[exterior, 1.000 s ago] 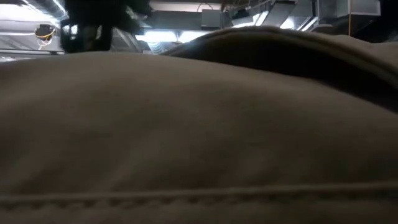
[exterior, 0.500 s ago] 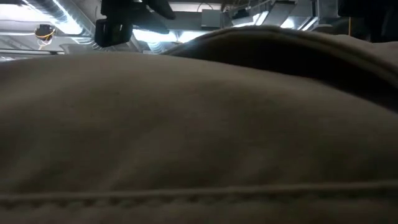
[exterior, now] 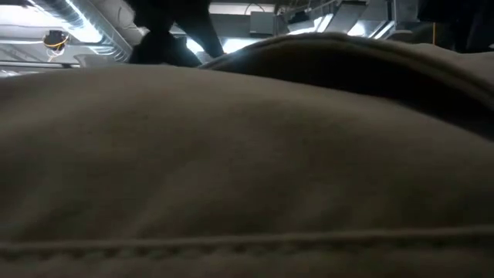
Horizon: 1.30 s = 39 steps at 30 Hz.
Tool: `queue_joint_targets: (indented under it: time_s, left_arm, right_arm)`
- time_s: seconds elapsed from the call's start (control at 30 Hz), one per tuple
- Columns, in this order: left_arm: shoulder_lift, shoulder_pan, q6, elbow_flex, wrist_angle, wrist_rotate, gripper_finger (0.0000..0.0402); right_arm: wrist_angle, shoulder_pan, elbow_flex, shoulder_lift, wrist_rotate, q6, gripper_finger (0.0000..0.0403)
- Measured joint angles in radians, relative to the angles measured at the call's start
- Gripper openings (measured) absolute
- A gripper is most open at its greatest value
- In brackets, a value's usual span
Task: Fold Laundry from Bin
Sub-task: Fold the light brown shorts
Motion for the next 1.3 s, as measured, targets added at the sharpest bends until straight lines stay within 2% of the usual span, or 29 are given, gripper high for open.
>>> queue_joint_targets:
  time_s: [0.23, 0.4, 0.5, 0.57, 0.73, 1.13, 1.3]
  left_arm:
    - [-0.002, 0.126, -0.001, 0.000, -0.094, 0.061, 0.0153]
    - [-0.002, 0.192, 0.000, 0.000, -0.107, 0.238, 0.0143]
    - [-0.002, 0.185, -0.002, 0.000, -0.057, 0.339, 0.0136]
    - [-0.002, 0.161, -0.004, 0.000, 0.004, 0.369, 0.0132]
    - [-0.002, 0.077, 0.032, 0.000, 0.114, 0.345, 0.0131]
    - [0.003, -0.164, 0.133, 0.000, 0.160, 0.162, 0.0130]
    - [0.051, -0.272, 0.208, 0.000, 0.273, 0.129, 0.0130]
  right_arm:
    - [-0.004, 0.000, 0.000, 0.000, 0.000, 0.000, 0.0117]
    - [-0.009, 0.000, 0.000, 0.000, -0.012, 0.002, 0.0117]
    - [-0.009, 0.000, 0.000, 0.000, -0.050, 0.005, 0.0117]
    - [-0.008, 0.000, 0.000, 0.000, -0.069, 0.005, 0.0117]
    - [-0.007, 0.000, 0.000, 0.000, -0.070, 0.005, 0.0117]
    - [-0.008, 0.000, 0.000, 0.000, -0.070, 0.005, 0.0117]
    - [-0.009, 0.000, 0.000, 0.000, -0.070, 0.005, 0.0117]
